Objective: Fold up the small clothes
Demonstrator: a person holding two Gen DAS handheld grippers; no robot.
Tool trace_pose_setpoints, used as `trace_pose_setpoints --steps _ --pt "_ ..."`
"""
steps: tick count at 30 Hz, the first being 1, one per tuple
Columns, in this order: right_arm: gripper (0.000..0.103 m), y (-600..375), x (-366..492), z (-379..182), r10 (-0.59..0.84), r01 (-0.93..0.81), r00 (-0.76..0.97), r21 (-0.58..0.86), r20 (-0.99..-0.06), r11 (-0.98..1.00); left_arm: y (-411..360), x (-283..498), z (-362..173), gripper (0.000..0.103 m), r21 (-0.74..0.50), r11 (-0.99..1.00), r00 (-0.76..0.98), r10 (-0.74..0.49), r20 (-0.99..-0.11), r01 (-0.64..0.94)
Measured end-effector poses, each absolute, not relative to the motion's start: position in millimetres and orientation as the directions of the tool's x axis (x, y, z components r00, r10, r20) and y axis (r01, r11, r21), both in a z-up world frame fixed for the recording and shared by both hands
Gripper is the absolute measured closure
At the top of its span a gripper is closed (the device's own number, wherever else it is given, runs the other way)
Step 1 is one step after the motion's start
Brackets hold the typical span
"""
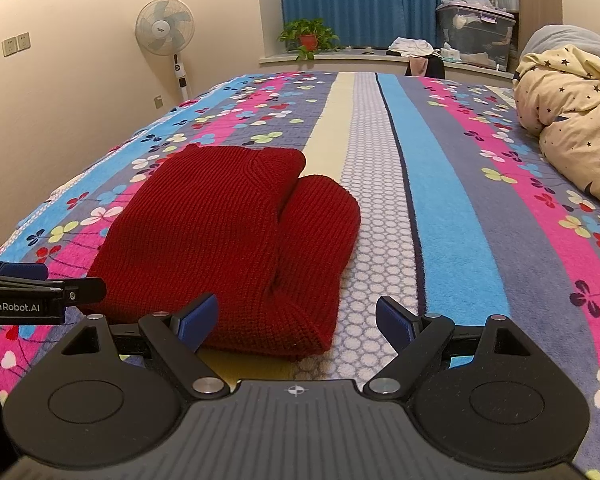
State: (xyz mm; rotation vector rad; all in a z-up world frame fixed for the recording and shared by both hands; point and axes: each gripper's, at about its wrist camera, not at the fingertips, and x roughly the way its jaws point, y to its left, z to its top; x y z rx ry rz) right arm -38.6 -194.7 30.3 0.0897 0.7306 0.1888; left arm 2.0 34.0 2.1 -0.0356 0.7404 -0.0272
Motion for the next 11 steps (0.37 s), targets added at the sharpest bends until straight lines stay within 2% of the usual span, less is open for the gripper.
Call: trace_pose_setpoints --steps 11 --pt "0.016 -194.0 -38.7 30.6 0.203 -0.141 0.729 0.147 -0.654 0.979 34.6 2.6 1.5 0.009 -0.038 0.999 0.74 -0.039 -0.671 0.018"
